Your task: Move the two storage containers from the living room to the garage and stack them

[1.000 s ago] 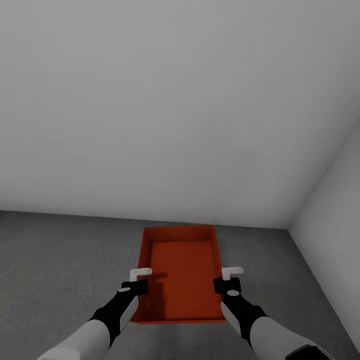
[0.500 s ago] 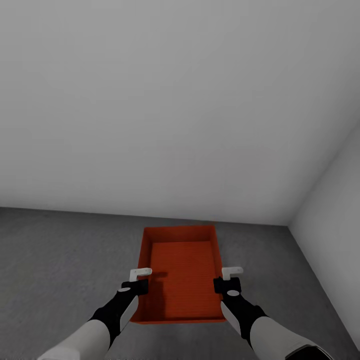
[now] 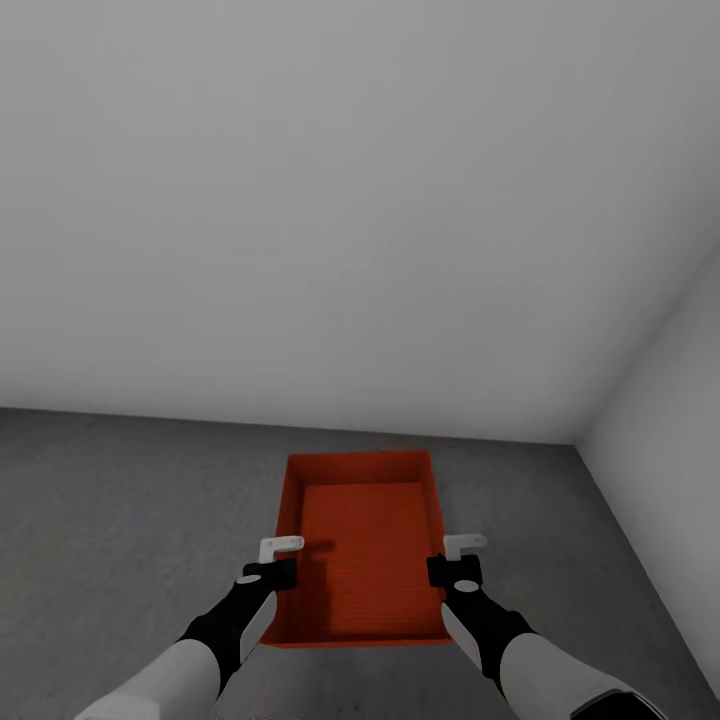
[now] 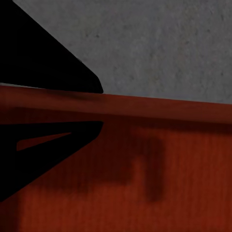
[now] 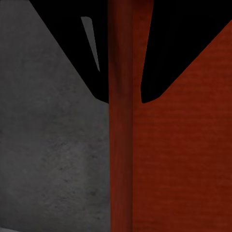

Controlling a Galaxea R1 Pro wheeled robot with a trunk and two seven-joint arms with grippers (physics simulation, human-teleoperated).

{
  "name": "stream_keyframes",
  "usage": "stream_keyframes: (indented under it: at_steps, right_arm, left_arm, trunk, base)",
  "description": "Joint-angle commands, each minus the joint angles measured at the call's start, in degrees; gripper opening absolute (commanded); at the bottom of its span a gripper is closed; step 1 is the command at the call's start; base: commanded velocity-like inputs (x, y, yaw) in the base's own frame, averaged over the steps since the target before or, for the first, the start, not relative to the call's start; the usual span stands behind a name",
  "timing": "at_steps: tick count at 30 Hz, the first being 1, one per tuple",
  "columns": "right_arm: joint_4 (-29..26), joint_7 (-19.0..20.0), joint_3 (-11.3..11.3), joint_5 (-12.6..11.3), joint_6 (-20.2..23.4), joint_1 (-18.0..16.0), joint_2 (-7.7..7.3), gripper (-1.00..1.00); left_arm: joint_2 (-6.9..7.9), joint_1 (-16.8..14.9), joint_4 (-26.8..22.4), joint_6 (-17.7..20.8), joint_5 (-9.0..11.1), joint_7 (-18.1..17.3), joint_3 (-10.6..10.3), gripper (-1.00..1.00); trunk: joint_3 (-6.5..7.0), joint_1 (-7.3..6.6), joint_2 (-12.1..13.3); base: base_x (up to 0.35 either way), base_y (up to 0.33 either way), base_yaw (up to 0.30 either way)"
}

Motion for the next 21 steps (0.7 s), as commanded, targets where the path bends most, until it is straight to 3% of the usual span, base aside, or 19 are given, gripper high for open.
stream_keyframes:
  at_steps: [1,5,21]
  right_arm:
    - [-1.5,-0.1,-1.3,0.2,-0.3,-0.1,-0.01,-1.0]
    - [-1.5,-0.1,-1.4,0.2,-0.4,-0.1,-0.05,-1.0]
    - [-1.5,-0.2,-1.4,0.1,-0.1,-0.1,-0.01,-1.0]
  left_arm:
    - [0.08,0.0,0.0,0.4,0.1,0.8,0.4,-1.0]
    - [0.08,0.0,0.0,0.4,0.1,0.8,0.4,-1.0]
    - [0.08,0.0,0.1,0.5,0.1,0.7,0.4,-1.0]
  trunk:
    - [-0.09,0.0,0.0]
    - [-0.18,0.0,0.0]
    - [-3.08,3.51,-6.4]
  base:
    - [0.0,0.0,0.0]
    - [0.0,0.0,0.0]
    - [0.0,0.0,0.0]
